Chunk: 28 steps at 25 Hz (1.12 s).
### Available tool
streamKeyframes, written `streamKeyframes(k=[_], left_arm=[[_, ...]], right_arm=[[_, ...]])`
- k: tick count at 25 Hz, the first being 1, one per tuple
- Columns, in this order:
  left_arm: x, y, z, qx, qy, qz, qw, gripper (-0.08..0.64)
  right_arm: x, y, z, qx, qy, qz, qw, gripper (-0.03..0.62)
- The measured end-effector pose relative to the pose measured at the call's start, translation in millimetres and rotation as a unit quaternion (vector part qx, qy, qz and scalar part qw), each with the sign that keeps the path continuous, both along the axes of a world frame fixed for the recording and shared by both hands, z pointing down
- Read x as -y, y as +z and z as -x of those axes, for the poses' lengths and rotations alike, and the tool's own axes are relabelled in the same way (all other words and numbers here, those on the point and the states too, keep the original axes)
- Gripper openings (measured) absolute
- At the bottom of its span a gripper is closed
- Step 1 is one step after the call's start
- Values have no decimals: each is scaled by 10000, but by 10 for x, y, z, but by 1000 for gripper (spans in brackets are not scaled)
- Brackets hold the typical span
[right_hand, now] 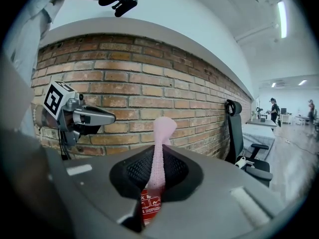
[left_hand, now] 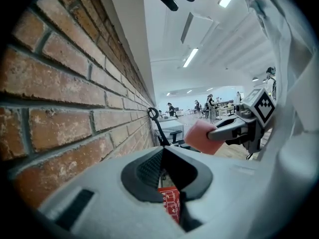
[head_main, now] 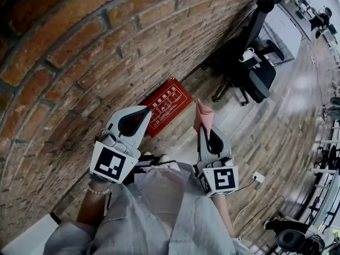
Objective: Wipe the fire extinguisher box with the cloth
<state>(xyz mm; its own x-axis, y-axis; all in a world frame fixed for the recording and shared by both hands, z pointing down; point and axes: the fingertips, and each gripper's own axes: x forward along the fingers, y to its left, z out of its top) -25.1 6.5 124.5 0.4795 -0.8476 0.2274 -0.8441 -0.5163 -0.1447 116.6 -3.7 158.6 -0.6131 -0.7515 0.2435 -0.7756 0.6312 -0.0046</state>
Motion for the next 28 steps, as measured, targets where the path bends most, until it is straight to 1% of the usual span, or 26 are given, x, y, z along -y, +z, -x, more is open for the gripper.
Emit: streamKeyframes(k=[6, 11, 28], left_arm=[[18, 11, -32, 42, 57, -32, 10000, 0], [20, 39, -45, -9, 25, 20, 10000, 0], [71, 33, -85, 9, -9, 35, 10000, 0]], right_arm=[[23, 1, 28, -4, -54, -4, 10000, 26], [42, -6, 41, 8, -77, -1, 10000, 26], [70, 15, 53, 4, -215, 73, 9997, 26]])
